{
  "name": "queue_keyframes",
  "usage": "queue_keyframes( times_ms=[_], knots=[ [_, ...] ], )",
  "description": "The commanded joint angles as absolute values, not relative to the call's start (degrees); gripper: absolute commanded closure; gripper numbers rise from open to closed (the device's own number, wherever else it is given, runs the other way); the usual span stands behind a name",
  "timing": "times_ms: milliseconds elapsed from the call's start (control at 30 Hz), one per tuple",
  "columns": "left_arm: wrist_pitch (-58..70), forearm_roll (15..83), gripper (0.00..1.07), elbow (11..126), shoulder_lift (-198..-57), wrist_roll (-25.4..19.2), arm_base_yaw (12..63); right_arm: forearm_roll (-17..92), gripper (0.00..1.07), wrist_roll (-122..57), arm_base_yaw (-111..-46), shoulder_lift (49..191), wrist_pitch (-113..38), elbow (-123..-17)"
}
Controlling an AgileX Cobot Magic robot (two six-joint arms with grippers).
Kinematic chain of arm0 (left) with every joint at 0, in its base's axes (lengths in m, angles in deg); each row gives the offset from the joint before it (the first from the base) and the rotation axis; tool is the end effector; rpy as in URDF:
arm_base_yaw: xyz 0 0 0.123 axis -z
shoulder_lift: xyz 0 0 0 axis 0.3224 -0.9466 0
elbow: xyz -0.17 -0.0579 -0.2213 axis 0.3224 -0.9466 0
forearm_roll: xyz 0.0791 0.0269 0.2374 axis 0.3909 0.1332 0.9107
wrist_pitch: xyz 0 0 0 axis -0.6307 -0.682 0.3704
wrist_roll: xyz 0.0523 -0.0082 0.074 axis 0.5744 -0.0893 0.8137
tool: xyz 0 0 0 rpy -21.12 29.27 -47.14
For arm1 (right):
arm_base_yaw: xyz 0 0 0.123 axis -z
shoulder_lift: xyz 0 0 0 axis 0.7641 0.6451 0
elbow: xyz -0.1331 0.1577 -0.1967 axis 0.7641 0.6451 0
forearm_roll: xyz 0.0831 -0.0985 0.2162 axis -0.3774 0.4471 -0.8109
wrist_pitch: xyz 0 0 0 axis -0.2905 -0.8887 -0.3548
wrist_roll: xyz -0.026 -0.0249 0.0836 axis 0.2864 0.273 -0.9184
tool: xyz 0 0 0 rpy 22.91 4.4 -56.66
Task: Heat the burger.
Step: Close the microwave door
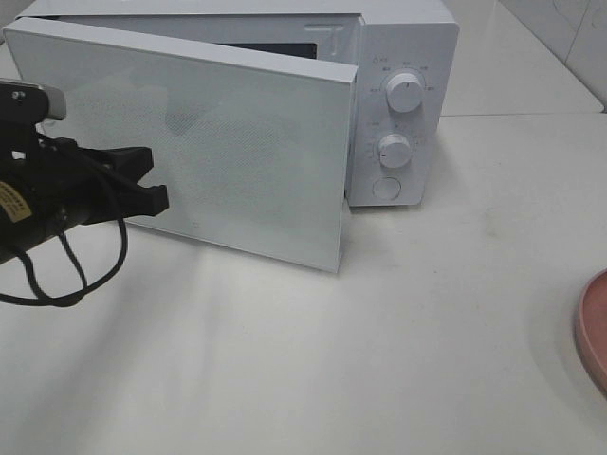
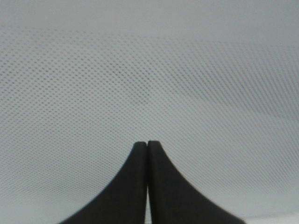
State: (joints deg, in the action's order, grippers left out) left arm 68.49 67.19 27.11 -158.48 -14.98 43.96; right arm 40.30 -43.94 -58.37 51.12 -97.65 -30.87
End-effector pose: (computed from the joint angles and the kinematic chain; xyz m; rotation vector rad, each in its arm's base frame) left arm 0.2667 -0.1300 0.1518 0.3409 1.8184 -0.4235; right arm -0.0026 -0.0044 0.2828 -0.0351 1.9736 0.1096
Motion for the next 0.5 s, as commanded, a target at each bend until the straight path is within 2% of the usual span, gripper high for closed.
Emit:
queue_keyframes(
  times_ms=[33, 100, 200, 500],
  knots=[
    [67.86, 64.56, 1.07, 28.26, -159.0, -13.89, 45.57, 40.36, 0.32, -43.25, -58.14, 49.58, -97.71, -30.75],
    [66.54, 59.17, 1.07, 31.06, -160.77, -10.91, 48.49, 40.36, 0.32, -43.25, -58.14, 49.58, -97.71, -30.75],
    [65.74, 55.56, 1.07, 33.07, -161.98, -9.48, 50.38, 40.36, 0.32, -43.25, -58.14, 49.58, -97.71, -30.75],
    [62.42, 48.34, 1.07, 40.86, -164.96, -4.73, 54.51, 40.36, 0.32, -43.25, -58.14, 49.58, -97.71, -30.75]
  ],
)
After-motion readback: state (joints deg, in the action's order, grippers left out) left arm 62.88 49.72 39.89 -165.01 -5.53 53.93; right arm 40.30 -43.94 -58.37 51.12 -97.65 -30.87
